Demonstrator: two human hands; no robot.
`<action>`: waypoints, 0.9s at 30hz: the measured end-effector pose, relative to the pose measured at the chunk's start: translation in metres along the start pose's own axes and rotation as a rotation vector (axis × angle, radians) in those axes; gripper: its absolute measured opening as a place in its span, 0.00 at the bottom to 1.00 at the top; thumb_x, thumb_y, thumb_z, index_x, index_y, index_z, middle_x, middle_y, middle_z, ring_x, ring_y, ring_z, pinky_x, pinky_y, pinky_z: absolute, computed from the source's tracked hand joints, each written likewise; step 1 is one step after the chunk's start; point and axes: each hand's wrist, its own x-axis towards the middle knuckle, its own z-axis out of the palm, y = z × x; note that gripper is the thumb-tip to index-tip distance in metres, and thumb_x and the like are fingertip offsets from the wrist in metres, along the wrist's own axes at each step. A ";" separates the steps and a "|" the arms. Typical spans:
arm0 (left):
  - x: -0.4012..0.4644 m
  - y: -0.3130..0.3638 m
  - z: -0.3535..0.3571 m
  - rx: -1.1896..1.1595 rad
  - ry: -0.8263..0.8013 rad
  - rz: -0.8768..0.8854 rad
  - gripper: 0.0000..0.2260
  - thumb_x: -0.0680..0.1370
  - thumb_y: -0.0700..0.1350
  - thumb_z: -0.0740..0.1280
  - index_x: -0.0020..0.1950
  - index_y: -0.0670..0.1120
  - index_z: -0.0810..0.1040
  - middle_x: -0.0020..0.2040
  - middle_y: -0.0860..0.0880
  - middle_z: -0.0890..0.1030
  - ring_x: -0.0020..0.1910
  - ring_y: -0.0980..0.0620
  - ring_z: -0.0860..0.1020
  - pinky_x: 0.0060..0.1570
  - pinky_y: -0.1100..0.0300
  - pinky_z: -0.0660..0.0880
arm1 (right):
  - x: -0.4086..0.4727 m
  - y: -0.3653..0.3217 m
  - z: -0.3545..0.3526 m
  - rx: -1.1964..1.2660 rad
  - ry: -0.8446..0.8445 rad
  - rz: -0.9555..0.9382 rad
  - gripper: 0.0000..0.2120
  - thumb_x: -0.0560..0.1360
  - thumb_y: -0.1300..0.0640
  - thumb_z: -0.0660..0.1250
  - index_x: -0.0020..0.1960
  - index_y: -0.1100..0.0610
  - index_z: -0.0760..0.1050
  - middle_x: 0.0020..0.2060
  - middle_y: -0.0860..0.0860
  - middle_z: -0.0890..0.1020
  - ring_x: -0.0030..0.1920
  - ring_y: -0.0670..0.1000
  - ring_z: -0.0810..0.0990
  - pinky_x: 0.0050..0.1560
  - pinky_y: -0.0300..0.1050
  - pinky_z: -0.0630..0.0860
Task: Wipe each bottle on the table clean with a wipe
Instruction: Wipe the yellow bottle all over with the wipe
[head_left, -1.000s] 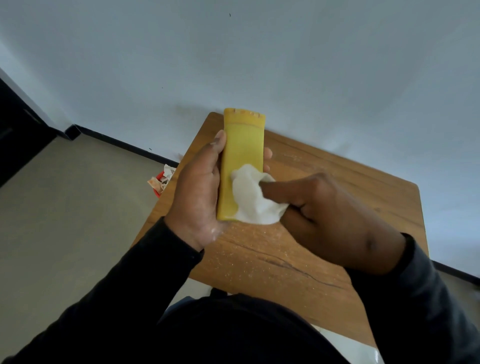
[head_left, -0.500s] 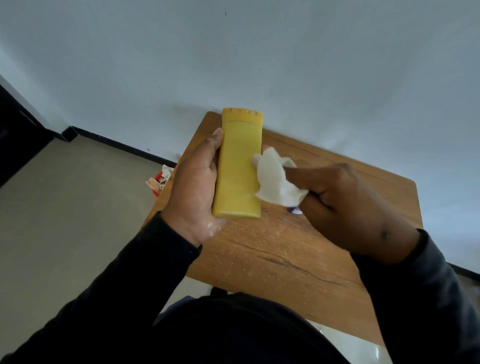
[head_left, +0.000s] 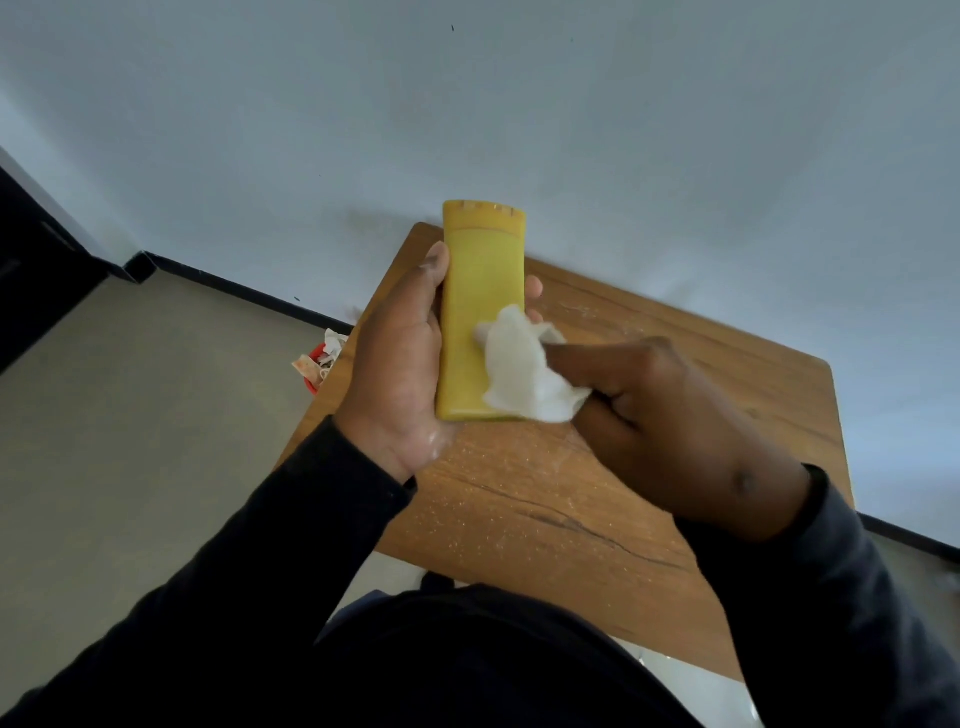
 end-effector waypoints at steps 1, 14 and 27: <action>0.000 0.000 0.000 -0.004 0.013 0.017 0.22 0.86 0.54 0.52 0.66 0.40 0.75 0.51 0.39 0.84 0.46 0.44 0.83 0.49 0.49 0.80 | 0.001 0.002 -0.003 -0.010 0.031 0.020 0.16 0.76 0.55 0.54 0.53 0.52 0.81 0.28 0.49 0.78 0.25 0.51 0.75 0.25 0.50 0.70; 0.001 0.008 0.010 0.022 0.012 0.042 0.25 0.85 0.55 0.53 0.73 0.37 0.69 0.53 0.38 0.83 0.44 0.45 0.82 0.44 0.51 0.79 | -0.004 -0.006 -0.008 0.002 -0.055 -0.070 0.13 0.78 0.58 0.58 0.54 0.52 0.81 0.27 0.46 0.74 0.23 0.48 0.72 0.24 0.49 0.68; 0.002 -0.001 0.013 -0.037 0.012 -0.032 0.23 0.85 0.55 0.54 0.69 0.40 0.74 0.51 0.40 0.83 0.43 0.46 0.82 0.45 0.53 0.79 | 0.007 -0.008 -0.002 -0.059 0.019 -0.046 0.15 0.77 0.54 0.54 0.53 0.49 0.79 0.27 0.45 0.74 0.23 0.47 0.72 0.24 0.45 0.68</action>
